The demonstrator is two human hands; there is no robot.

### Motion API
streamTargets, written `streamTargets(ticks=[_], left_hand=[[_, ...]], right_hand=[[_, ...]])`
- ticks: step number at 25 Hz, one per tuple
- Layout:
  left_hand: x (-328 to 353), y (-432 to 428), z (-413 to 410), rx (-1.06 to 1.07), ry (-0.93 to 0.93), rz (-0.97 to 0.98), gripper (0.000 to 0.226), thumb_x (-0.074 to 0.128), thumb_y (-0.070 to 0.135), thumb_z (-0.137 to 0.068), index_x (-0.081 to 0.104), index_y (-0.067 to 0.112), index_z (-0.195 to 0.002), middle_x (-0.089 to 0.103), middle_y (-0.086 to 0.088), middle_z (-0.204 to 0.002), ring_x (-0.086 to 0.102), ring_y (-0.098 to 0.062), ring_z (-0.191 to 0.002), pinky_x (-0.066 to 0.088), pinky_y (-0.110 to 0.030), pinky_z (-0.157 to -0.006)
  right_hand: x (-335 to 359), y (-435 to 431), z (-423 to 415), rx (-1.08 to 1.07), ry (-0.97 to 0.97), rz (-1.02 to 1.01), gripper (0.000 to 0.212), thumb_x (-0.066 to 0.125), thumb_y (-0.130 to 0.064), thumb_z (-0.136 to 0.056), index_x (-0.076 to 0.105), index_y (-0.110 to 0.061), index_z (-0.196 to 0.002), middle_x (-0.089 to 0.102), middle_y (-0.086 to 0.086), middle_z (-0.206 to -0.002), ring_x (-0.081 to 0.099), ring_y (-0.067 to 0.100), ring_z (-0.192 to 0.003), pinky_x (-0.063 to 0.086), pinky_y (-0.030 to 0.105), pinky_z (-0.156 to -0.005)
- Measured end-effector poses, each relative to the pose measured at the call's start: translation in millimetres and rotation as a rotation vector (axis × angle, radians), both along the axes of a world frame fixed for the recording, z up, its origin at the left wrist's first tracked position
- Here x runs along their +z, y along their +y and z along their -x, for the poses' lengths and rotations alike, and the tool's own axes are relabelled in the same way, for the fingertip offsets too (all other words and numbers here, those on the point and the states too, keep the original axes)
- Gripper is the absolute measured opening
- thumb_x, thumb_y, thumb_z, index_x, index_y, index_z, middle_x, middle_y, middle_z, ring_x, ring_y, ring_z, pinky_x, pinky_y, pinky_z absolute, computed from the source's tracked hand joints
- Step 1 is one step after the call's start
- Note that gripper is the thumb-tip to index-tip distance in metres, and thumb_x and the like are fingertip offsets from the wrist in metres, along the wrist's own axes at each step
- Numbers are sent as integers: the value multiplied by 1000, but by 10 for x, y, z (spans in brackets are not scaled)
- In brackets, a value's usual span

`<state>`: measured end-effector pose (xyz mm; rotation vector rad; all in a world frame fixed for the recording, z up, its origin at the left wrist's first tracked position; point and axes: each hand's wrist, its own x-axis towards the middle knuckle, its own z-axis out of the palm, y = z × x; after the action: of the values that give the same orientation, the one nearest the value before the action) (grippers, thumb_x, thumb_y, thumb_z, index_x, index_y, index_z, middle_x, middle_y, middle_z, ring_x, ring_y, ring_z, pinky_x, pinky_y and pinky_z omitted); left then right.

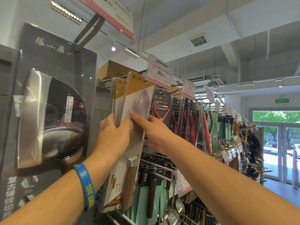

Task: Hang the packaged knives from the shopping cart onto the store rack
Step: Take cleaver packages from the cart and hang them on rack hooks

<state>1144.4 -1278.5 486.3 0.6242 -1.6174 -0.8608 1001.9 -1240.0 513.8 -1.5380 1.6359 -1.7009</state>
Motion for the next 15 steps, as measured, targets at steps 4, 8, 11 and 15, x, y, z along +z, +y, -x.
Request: streamTargets(ticks=[4, 8, 11, 15], left_hand=[[-32, -28, 4, -41, 30, -61, 39, 43, 43, -97, 54, 25, -130, 57, -2, -133, 54, -25, -116, 43, -41, -101], [-30, -72, -41, 6, 48, -2, 46, 39, 51, -89, 62, 22, -117, 61, -5, -121, 58, -28, -108, 47, -47, -100], [-22, -134, -58, 0, 76, -1, 42, 35, 49, -98, 65, 22, -107, 63, -7, -120, 59, -28, -110, 45, -46, -103], [-90, -125, -34, -10, 35, 32, 40, 30, 59, -98, 62, 36, -102, 65, 6, -116, 58, -18, -103, 40, -33, -85]], right_hand=[[-30, -17, -55, 28, -104, -10, 86, 67, -86, -63, 64, -29, -126, 77, -6, -113, 74, 20, -103, 57, 44, -92], [-37, -78, -107, 18, -150, -11, 98, 63, -93, -51, 61, -32, -128, 71, -6, -123, 66, 23, -115, 49, 51, -104], [-6, -86, -75, 8, -149, 3, 94, 68, -89, -56, 65, -30, -129, 77, -6, -113, 72, 23, -107, 52, 52, -101], [-25, -87, -84, 61, -135, -6, 77, 67, -82, -70, 67, -29, -126, 79, -6, -110, 75, 21, -103, 52, 52, -101]])
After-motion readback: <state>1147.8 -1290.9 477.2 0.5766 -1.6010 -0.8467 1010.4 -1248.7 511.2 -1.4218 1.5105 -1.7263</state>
